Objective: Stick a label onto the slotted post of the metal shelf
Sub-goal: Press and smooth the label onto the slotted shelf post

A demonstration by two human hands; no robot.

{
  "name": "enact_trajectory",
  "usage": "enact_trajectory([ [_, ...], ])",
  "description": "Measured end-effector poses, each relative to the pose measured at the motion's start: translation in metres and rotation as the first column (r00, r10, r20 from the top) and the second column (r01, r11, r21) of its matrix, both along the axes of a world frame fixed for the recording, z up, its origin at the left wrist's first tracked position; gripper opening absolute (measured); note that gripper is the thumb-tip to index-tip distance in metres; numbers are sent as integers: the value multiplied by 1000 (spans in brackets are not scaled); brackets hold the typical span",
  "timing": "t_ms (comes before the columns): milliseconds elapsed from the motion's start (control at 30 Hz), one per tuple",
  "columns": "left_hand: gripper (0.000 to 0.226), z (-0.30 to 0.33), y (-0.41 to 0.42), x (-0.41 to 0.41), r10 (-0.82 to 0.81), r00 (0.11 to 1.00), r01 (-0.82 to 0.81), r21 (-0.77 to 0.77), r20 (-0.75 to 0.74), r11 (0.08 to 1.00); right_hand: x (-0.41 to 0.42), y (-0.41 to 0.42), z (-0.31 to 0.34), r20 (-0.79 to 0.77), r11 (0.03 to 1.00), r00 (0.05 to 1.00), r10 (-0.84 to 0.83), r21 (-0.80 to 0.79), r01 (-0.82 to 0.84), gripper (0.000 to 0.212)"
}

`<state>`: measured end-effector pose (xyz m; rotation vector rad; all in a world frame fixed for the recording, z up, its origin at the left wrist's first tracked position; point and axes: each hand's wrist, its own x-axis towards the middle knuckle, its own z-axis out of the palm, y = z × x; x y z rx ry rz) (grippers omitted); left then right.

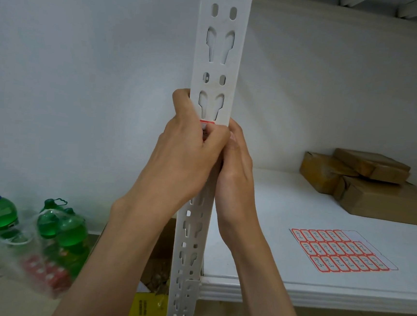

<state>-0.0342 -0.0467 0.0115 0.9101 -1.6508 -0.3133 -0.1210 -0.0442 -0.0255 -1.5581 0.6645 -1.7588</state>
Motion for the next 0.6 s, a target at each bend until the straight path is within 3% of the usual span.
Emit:
enact_trajectory([
  [600,25,1,1,-4,18,999,-18,18,-31,1000,0,-1,-1,21,1000,1000,-3,15,3,36],
])
